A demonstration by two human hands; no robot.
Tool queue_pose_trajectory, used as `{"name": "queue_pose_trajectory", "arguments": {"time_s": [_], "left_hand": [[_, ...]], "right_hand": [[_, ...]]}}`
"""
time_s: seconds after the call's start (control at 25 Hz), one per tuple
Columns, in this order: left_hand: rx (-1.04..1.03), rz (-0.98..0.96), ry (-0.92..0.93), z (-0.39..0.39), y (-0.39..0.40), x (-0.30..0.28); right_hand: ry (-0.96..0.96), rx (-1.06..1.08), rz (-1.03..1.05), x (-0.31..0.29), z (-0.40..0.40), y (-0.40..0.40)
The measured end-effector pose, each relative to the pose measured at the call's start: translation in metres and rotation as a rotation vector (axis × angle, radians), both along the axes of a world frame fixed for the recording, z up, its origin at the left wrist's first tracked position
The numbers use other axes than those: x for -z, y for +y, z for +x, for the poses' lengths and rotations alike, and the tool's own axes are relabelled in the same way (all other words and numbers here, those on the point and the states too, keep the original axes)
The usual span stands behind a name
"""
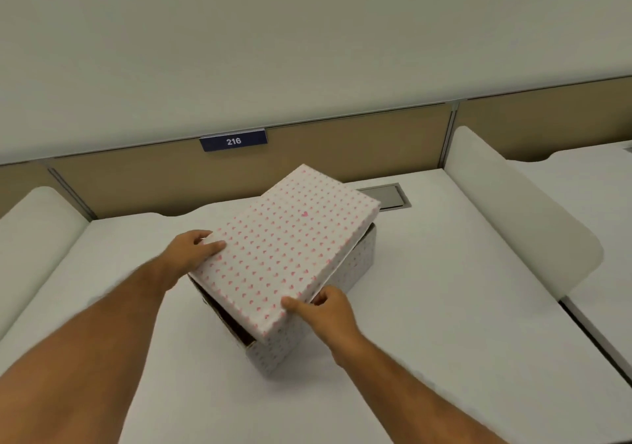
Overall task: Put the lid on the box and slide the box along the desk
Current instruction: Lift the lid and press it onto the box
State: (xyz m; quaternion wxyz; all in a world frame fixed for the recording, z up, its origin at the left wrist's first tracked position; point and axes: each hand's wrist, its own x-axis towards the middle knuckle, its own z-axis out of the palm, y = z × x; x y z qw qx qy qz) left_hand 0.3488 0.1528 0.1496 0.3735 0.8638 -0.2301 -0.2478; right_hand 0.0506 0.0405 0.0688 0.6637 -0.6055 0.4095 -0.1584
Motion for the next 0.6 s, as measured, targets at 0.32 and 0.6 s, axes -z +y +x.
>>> {"name": "queue_pose_trajectory", "arguments": {"time_s": [0.32,0.6], "left_hand": [[0.135,0.091,0.139,0.045,-0.005,0.023],[0.241,0.153,0.176,0.067,0.003,0.022]], "right_hand": [[0.032,0.086,0.061,-0.005,0.024,0.018],[0.099,-0.004,0.108,-0.005,0.025,0.010]]}}
